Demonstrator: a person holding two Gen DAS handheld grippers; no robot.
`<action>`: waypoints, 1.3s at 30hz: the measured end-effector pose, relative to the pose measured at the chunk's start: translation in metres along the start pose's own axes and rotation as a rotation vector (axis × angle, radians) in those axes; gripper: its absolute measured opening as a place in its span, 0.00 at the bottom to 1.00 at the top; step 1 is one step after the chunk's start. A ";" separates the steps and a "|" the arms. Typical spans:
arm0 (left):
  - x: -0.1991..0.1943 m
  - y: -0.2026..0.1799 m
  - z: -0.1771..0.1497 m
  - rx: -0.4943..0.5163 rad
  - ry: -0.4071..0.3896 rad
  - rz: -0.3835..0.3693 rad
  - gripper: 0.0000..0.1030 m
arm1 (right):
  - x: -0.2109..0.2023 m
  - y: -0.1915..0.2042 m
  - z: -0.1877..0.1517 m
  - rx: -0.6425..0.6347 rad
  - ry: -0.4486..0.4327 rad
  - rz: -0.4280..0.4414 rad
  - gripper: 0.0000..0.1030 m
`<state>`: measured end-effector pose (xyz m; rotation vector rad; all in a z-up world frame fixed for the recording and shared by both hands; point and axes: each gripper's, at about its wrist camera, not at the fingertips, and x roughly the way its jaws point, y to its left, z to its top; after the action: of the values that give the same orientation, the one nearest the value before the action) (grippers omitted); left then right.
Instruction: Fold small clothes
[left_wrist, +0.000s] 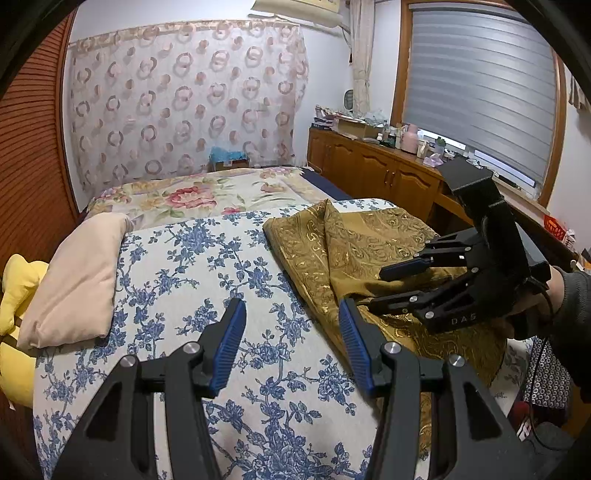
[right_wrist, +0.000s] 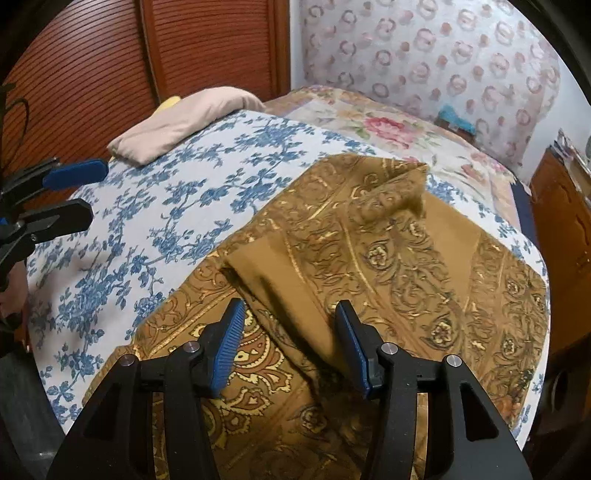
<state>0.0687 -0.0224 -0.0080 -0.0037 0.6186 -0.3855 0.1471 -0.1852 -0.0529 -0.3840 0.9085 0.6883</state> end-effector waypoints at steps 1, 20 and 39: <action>0.001 0.001 0.000 -0.001 0.002 -0.001 0.50 | 0.001 0.001 0.000 -0.006 0.000 0.001 0.51; 0.003 -0.005 -0.002 0.008 0.004 -0.005 0.50 | -0.007 -0.008 -0.002 0.001 -0.100 -0.079 0.03; 0.010 -0.012 -0.012 0.010 0.032 -0.031 0.50 | -0.077 -0.160 0.015 0.312 -0.223 -0.398 0.02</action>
<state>0.0655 -0.0358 -0.0218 0.0024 0.6486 -0.4191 0.2334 -0.3221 0.0218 -0.1940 0.6849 0.2119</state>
